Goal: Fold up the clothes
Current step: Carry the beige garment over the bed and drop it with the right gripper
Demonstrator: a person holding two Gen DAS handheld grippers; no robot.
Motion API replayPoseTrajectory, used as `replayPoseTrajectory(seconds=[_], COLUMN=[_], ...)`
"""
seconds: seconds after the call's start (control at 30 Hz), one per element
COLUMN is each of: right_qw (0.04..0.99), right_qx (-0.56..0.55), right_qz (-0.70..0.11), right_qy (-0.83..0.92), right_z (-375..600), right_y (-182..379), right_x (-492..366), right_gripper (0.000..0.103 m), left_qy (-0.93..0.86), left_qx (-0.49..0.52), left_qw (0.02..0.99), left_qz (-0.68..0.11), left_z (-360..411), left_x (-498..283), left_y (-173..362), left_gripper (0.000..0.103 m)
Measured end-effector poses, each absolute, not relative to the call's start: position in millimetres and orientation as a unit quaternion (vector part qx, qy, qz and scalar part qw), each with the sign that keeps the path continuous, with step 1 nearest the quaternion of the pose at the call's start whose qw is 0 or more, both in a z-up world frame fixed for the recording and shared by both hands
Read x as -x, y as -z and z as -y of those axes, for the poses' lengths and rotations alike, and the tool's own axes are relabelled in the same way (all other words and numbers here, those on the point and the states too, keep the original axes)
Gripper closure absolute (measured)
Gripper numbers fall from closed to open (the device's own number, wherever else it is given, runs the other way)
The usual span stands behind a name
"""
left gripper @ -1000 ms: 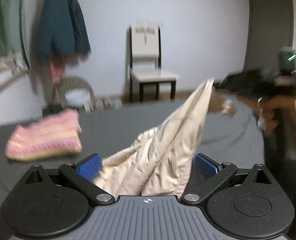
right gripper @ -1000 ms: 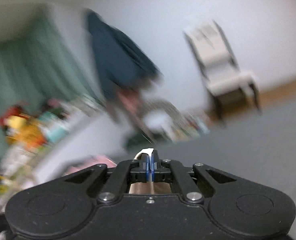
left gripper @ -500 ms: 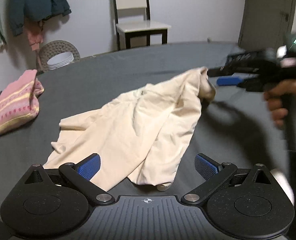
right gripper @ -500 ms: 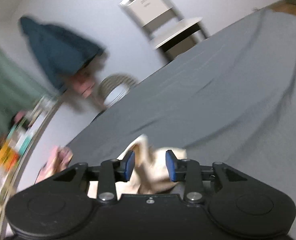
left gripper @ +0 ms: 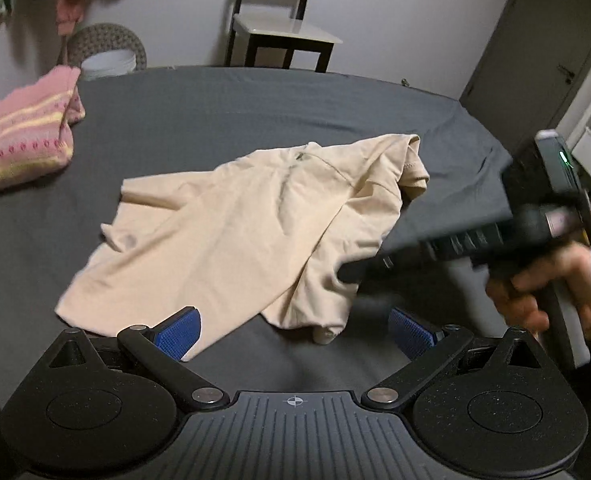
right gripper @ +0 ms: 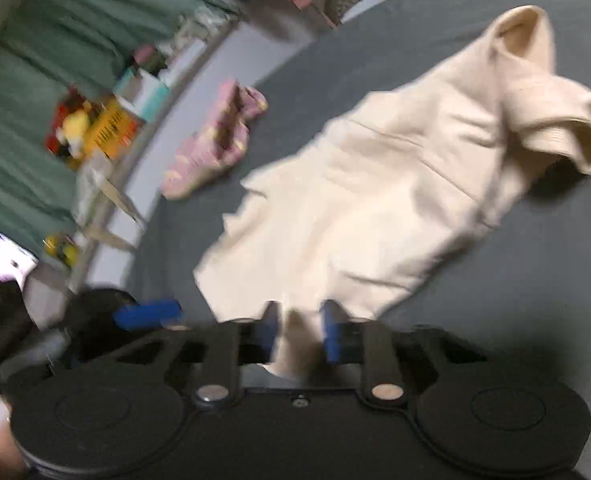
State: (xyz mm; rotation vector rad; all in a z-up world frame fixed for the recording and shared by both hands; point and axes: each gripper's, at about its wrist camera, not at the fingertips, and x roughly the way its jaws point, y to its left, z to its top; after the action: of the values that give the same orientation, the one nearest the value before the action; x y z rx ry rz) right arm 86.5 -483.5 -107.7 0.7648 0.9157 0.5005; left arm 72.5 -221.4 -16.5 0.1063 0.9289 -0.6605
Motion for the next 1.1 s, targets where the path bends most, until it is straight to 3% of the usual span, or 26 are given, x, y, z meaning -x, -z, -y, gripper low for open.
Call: replayPoseTrajectory(seconds=[0.1,0.23,0.3,0.37,0.7,0.97,1.1], right_qw=[0.799,0.822,0.825,0.823,0.793,0.767,0.765], right_qx=[-0.385,-0.343,-0.33,-0.305,-0.363,-0.44,-0.46], right_qz=[-0.401,-0.413,-0.414,-0.422,-0.424,-0.402,-0.387], right_qy=[-0.229,-0.187,-0.199,-0.228,-0.244,-0.237,-0.23], right_z=[483.8,478.1,483.4,488.3,494.5,495.7,499.4], right_y=[112.7,114.5,105.4,96.1,112.3,129.7,130.2], right_x=[-97.3,-115.2,-105.9,-88.8,-91.6,-116.7,-115.9], right_gripper=[0.082,0.081,0.061,0.049,0.049,0.049,0.049], left_qy=[0.304,0.29,0.3,0.312,0.364,0.378,0.307], left_qx=[-0.062,-0.101,-0.132,-0.151,-0.171,0.016,-0.036], left_qw=[0.847,0.853,0.856,0.86,0.834,0.818,0.84], left_qz=[-0.432,-0.422,-0.399,-0.374,-0.378,-0.433,-0.445], left_z=[221.9,234.5,240.7,242.0,249.3,233.5,245.8], left_x=[-72.7,-74.0,-68.0,-60.3,-52.9,-75.4,-85.1], left_y=[18.8,23.0,20.2,16.1,23.9,38.4,44.1], left_gripper=[0.002,0.002,0.002,0.002,0.002,0.002,0.002])
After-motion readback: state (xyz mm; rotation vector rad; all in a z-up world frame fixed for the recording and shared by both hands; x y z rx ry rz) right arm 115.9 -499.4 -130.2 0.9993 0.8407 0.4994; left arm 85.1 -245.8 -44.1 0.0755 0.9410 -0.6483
